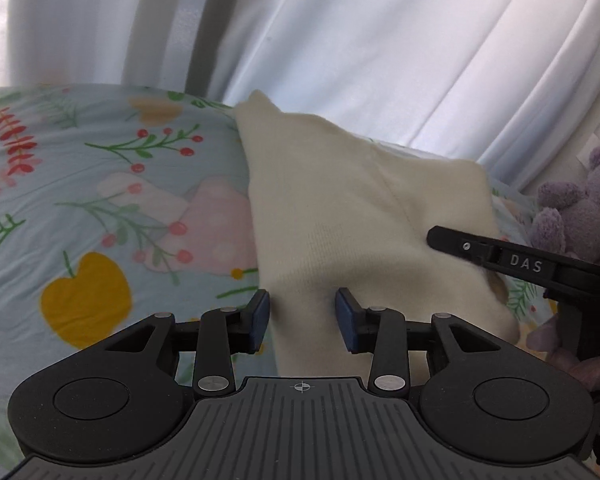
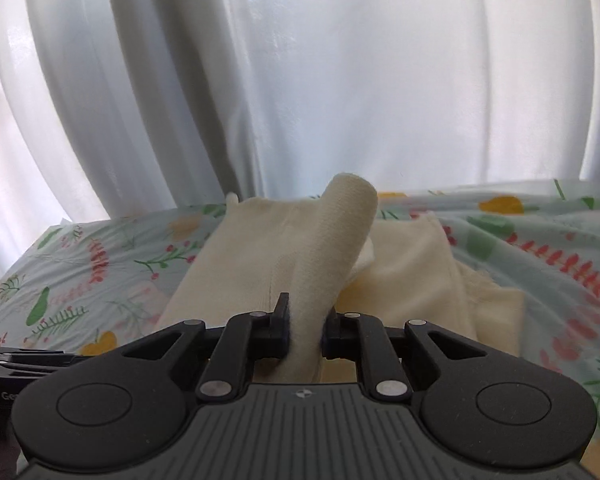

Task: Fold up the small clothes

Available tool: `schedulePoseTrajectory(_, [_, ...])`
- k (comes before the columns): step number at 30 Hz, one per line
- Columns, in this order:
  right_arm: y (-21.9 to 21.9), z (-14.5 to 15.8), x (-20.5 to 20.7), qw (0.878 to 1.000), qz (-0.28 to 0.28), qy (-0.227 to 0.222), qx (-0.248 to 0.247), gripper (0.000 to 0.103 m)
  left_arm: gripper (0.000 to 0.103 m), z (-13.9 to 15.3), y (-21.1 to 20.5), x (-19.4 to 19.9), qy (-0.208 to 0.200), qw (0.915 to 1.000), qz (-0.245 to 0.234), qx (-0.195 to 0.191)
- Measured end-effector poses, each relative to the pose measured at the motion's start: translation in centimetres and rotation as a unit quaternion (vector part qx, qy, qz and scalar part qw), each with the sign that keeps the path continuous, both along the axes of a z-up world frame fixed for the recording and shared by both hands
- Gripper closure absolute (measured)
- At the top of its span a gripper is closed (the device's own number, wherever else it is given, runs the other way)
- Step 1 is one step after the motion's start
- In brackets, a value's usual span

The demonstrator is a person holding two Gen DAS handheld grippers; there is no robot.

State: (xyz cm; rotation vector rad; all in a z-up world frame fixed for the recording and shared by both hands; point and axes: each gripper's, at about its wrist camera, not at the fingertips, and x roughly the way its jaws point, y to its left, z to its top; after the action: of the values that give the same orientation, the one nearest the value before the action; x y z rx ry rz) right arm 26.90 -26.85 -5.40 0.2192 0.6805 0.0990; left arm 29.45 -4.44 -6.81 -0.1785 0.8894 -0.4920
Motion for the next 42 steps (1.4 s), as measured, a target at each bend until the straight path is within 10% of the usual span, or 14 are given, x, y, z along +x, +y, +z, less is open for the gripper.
schedulePoseTrajectory(9, [-4.3, -3.8, 0.9, 0.980, -0.010, 0.055, 0.193, 0.060, 0.057, -0.2, -1.7, -1.2, -0.004, 0.9992, 0.007, 0.038])
schedulePoseTrajectory(13, [-2.1, -3.6, 1.7, 0.990, 0.016, 0.042, 0.135, 0.089, 0.057, 0.6, -2.2, -2.2, -0.016, 0.9981, 0.011, 0.058])
schedulePoseTrajectory(20, [-2.1, 0.2, -0.9, 0.997, -0.021, -0.053, 0.043, 0.090, 0.055, 1.6, -2.7, -3.4, -0.027, 0.9974, 0.017, 0.065])
schedulePoseTrajectory(28, [-5.4, -3.3, -0.7, 0.997, -0.075, 0.008, 0.024, 0.082, 0.056, 0.5, -3.5, -4.1, -0.005, 0.9972, 0.014, 0.073])
schedulePoseTrajectory(33, [-8.4, -1.8, -4.9, 0.988, -0.122, -0.016, 0.092, 0.052, 0.056, 1.2, -2.7, -5.1, -0.013, 0.9977, 0.019, 0.064])
schedulePoseTrajectory(42, [-9.2, -4.1, -11.3, 0.960, -0.078, 0.017, 0.270, 0.040, 0.055, 0.5, -2.9, -6.9, 0.014, 0.9990, 0.018, 0.038])
